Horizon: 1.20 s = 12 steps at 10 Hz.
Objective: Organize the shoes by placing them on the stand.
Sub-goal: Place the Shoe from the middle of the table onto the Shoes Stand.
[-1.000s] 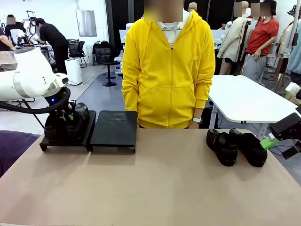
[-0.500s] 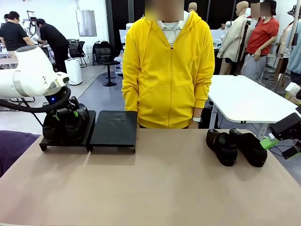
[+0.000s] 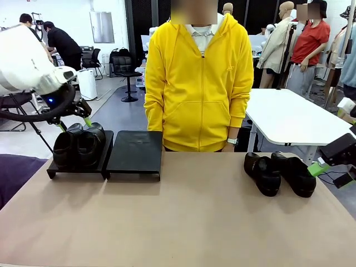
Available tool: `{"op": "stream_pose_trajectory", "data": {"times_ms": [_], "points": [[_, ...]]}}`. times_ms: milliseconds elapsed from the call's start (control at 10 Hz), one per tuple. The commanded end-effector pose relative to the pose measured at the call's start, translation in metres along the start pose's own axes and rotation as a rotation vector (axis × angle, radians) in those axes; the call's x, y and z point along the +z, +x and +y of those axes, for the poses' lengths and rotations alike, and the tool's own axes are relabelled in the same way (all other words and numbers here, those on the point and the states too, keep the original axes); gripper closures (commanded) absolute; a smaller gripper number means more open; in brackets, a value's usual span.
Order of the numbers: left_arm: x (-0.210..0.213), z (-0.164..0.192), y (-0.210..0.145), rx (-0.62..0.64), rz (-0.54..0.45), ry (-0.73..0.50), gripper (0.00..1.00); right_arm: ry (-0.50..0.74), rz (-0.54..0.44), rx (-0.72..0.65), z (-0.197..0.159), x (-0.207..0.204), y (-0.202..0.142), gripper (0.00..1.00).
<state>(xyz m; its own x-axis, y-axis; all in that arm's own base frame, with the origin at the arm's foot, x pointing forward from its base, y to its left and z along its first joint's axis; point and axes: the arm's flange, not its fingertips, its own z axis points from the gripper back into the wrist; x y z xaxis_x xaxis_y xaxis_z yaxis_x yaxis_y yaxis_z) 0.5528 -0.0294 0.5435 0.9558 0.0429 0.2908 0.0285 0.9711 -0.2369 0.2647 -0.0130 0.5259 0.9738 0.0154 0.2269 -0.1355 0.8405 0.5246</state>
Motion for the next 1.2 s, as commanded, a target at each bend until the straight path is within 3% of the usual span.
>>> {"op": "stream_pose_trajectory", "data": {"times_ms": [0, 100, 200, 300, 400, 500, 600, 700, 800, 900, 1100], "points": [[0.025, 0.027, -0.026, -0.108, 0.278, -0.144, 0.00, 0.029, 0.002, 0.018, 0.002, 0.003, 0.003, 0.00], [0.039, 0.043, -0.041, -0.180, 0.471, -0.248, 0.00, 0.029, 0.002, 0.018, 0.002, 0.003, 0.003, 0.00], [0.053, 0.059, -0.064, -0.180, 0.574, -0.381, 0.00, 0.029, 0.002, 0.018, 0.002, 0.003, 0.003, 0.00], [0.064, 0.075, -0.101, -0.056, 0.544, -0.422, 0.00, 0.029, 0.002, 0.018, 0.002, 0.003, 0.003, 0.00], [0.067, 0.087, -0.150, 0.005, 0.429, -0.444, 0.00, 0.029, 0.002, 0.018, 0.002, 0.003, 0.003, 0.00], [0.048, 0.095, -0.204, 0.033, 0.321, -0.429, 0.00, 0.029, 0.002, 0.018, 0.002, 0.003, 0.003, 0.00], [0.028, 0.096, -0.230, -0.040, 0.260, -0.399, 0.00, 0.029, 0.002, 0.018, 0.002, 0.003, 0.003, 0.00], [0.016, 0.091, -0.226, -0.146, 0.257, -0.384, 0.00, 0.029, 0.002, 0.018, 0.002, 0.003, 0.003, 0.00], [0.006, 0.085, -0.209, -0.122, 0.305, -0.319, 0.00, 0.029, 0.002, 0.018, 0.002, 0.003, 0.003, 0.00], [0.035, 0.109, -0.219, -0.046, 0.326, -0.430, 0.00, 0.029, 0.002, 0.018, 0.002, 0.003, 0.003, 0.00], [0.035, 0.109, -0.219, -0.046, 0.326, -0.430, 0.00, 0.029, 0.002, 0.018, 0.002, 0.003, 0.003, 0.00]]}}
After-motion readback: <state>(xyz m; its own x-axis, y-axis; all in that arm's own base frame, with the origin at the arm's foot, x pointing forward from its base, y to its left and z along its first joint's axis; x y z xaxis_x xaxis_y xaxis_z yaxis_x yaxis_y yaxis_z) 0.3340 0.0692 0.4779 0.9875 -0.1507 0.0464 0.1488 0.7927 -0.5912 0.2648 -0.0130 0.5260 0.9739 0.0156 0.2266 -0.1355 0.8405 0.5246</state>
